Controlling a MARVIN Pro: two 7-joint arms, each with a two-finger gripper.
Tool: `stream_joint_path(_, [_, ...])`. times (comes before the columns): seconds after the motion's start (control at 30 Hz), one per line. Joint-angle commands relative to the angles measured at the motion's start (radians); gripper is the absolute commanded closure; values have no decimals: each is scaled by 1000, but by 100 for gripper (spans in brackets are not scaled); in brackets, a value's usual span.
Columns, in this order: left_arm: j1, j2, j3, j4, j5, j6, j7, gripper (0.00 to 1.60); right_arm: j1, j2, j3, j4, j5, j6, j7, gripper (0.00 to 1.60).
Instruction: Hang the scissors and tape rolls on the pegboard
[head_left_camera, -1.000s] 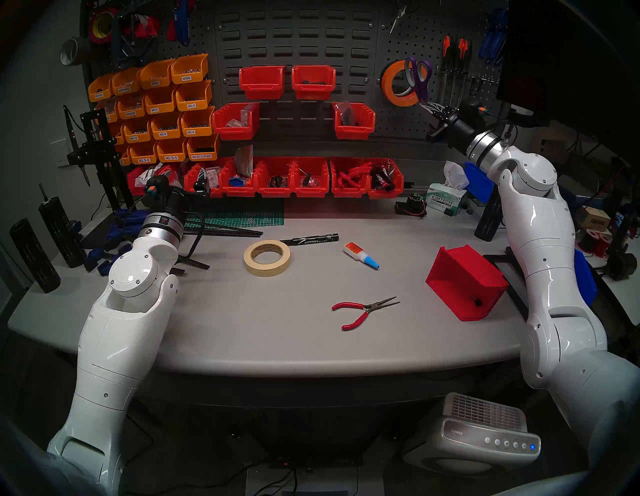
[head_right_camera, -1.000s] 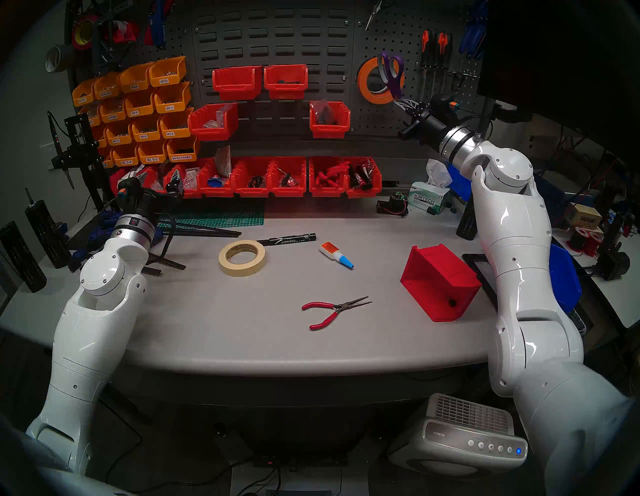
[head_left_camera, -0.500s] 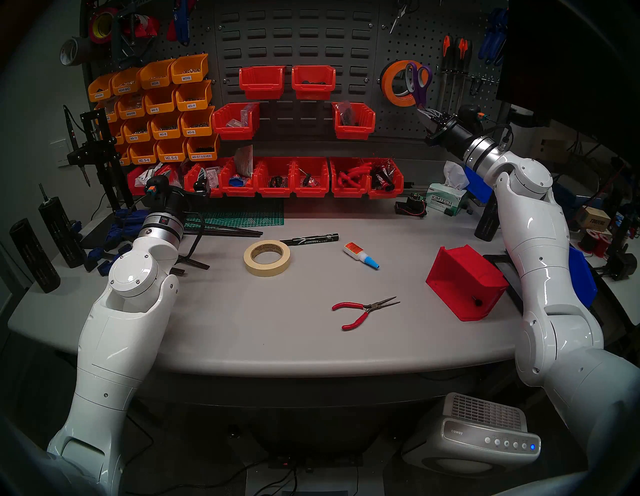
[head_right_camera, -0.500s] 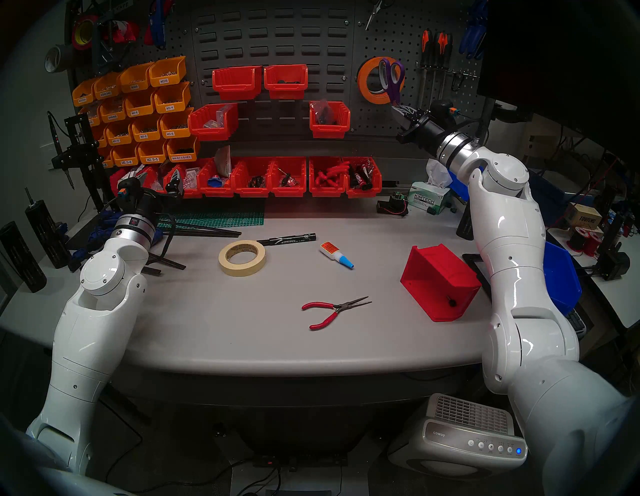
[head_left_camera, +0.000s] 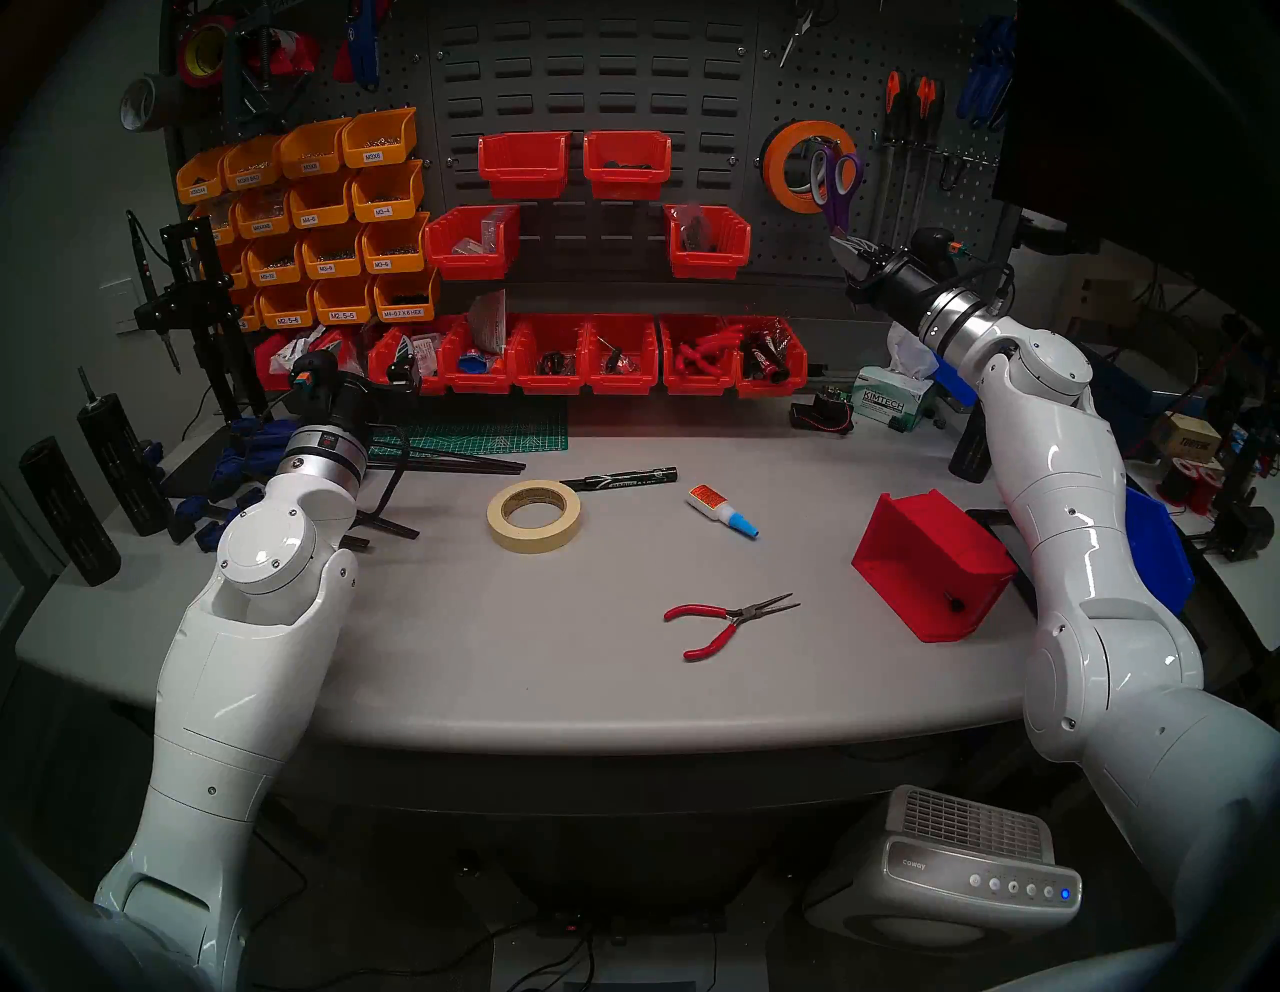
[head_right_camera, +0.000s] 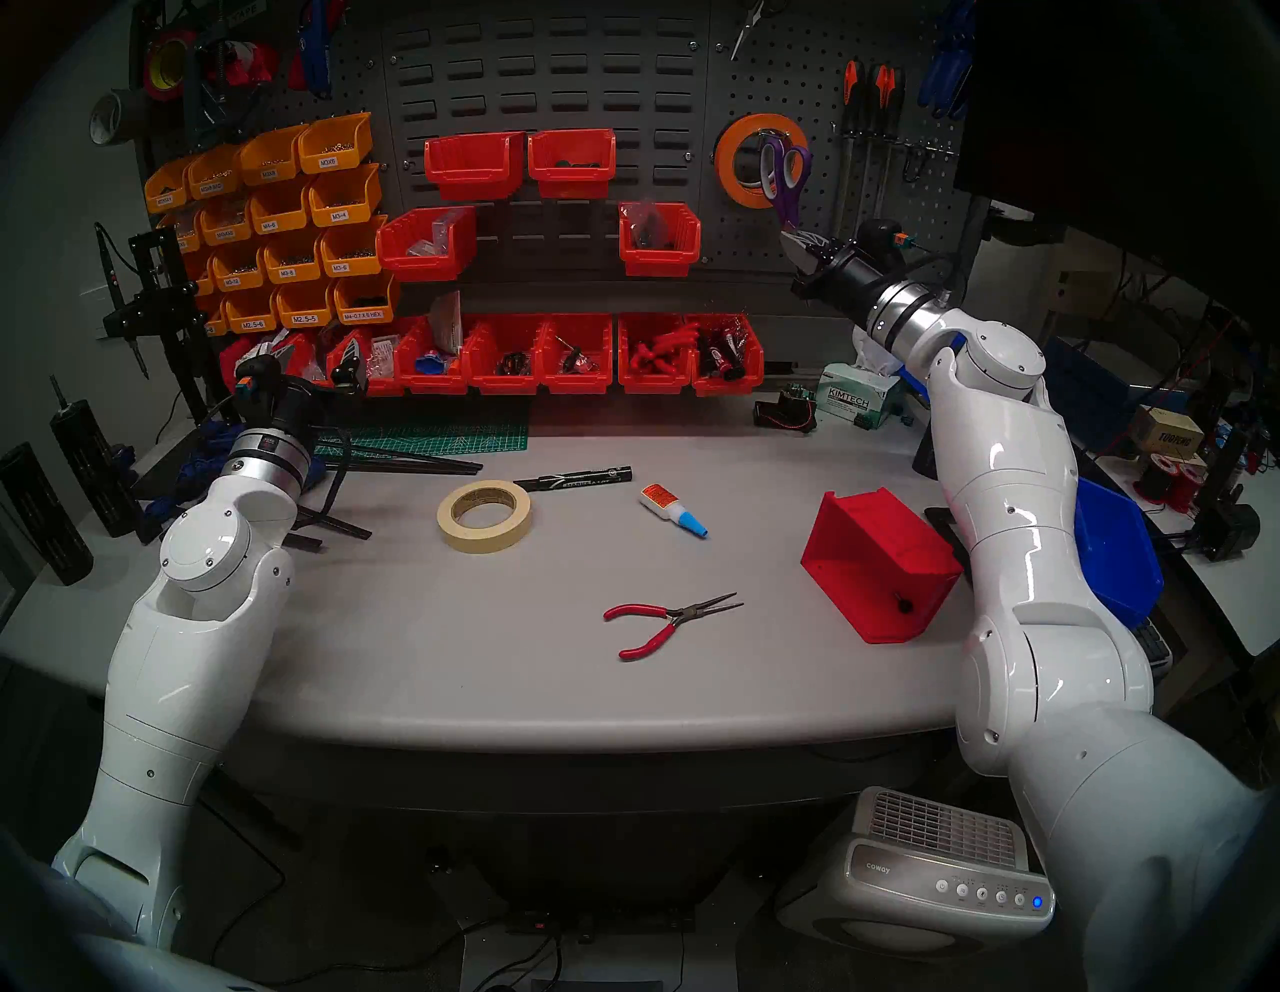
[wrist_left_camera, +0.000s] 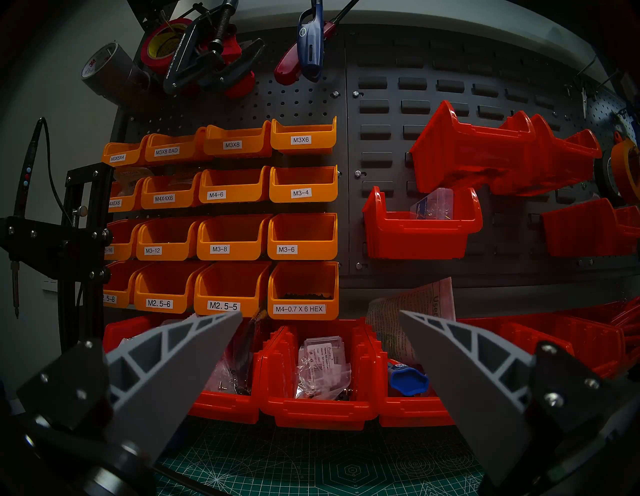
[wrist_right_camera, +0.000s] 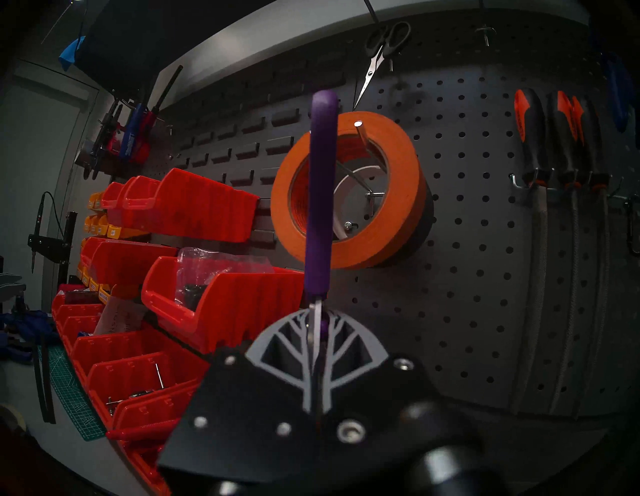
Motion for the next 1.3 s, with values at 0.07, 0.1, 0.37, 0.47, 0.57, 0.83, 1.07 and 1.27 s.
stream_joint_path(0.07, [-30, 2, -13, -29, -2, -12, 2, 0, 64, 3, 13, -20, 8, -23, 0, 160])
stream_joint_path(0.1, [-30, 2, -13, -29, -2, -12, 2, 0, 65, 3, 14, -22, 7, -25, -2, 160])
stream_joint_path(0.37, [-30, 2, -13, -29, -2, -12, 2, 0, 66, 2, 20, -27, 8, -37, -6, 160])
stream_joint_path(0.47, [-30, 2, -13, -29, -2, -12, 2, 0, 68, 3, 23, -31, 8, -42, -8, 160])
stream_joint_path(0.57, [-30, 2, -13, -29, -2, -12, 2, 0, 69, 4, 26, -35, 8, -46, -11, 160])
stream_joint_path(0.83, [-30, 2, -13, -29, -2, -12, 2, 0, 62, 13, 39, -45, 10, -52, -16, 160])
stream_joint_path(1.07, [-30, 1, -13, -29, -2, -12, 2, 0, 56, 17, 55, -46, 16, -50, -18, 160])
stream_joint_path(1.27, [-30, 1, -13, -29, -2, -13, 2, 0, 50, 2, 81, -34, 49, -32, -17, 160])
